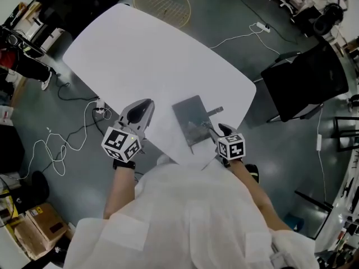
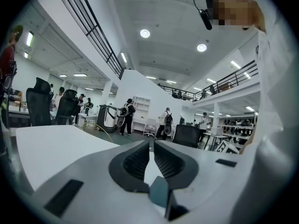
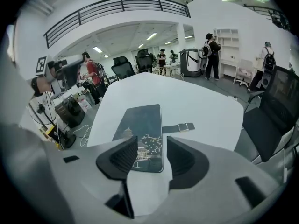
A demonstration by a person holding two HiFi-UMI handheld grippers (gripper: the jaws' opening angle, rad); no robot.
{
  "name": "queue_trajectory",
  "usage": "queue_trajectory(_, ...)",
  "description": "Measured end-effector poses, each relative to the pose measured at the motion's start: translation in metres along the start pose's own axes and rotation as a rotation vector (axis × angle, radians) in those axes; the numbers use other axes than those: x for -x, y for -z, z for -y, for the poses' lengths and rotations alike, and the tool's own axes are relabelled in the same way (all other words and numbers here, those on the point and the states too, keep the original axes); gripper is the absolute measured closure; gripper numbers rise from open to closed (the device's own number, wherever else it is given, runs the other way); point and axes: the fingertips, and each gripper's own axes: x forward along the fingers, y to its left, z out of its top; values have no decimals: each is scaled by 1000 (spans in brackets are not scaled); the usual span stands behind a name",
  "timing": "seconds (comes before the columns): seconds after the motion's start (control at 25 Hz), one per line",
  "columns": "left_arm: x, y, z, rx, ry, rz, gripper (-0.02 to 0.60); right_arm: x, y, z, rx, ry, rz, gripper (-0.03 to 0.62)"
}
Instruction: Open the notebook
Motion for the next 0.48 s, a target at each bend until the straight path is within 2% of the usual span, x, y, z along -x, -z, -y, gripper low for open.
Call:
queue_trajectory(0.28,-4,6,-4,4,-21,-6,551,-14,14,9,-23,-15,-84,437)
queue_trajectory(0.48,-6,8,0,2,-21,-11,551,-17,22,13,-43,-20,-100,445)
